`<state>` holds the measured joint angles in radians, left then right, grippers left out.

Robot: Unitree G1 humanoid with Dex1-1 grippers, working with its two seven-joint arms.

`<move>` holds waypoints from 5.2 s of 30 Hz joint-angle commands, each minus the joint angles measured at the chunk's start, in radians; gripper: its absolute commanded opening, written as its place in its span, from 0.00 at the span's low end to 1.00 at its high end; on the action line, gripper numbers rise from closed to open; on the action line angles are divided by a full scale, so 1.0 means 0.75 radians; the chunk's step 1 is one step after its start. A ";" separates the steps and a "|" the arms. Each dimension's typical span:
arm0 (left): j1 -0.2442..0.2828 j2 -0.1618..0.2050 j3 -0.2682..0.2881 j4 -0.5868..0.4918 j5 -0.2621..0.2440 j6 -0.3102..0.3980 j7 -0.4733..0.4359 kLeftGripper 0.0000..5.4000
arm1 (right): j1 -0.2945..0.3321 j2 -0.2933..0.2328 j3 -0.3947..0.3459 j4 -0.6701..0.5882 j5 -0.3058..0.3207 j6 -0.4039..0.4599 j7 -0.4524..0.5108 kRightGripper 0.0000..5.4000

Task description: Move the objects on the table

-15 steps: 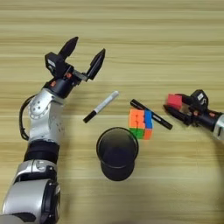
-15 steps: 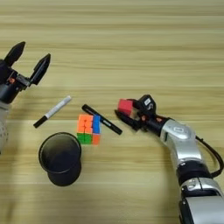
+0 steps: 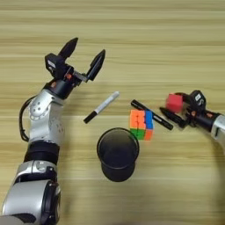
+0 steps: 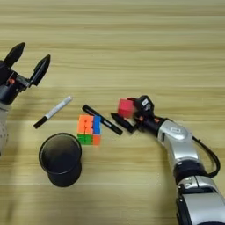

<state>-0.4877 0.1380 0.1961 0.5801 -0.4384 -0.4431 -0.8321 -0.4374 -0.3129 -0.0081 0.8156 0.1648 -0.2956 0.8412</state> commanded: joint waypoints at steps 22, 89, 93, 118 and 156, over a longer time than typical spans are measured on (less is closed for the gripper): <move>-0.017 0.023 0.006 0.024 0.029 -0.031 0.013 1.00 | 0.122 -0.040 0.027 -0.924 0.144 0.319 0.012 0.99; 0.215 0.237 -0.124 0.324 0.231 -0.055 -0.270 1.00 | 0.388 -0.094 0.101 -0.573 0.072 0.101 0.154 0.94; 0.212 0.235 -0.124 0.322 0.228 -0.057 -0.271 1.00 | 0.381 -0.085 0.110 -0.526 0.051 0.086 0.148 0.86; 0.212 0.236 -0.120 0.306 0.219 -0.056 -0.271 1.00 | 0.337 -0.085 0.115 -0.392 0.018 0.065 0.134 0.36; 0.193 0.232 -0.111 0.314 0.219 -0.061 -0.250 1.00 | 0.307 -0.166 0.057 -0.639 0.100 0.144 0.179 0.15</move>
<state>-0.3326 0.3079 0.1136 0.8156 -0.2808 -0.4787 -1.0227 -0.1955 -0.4232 0.0464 0.3699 0.2231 -0.2043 0.9720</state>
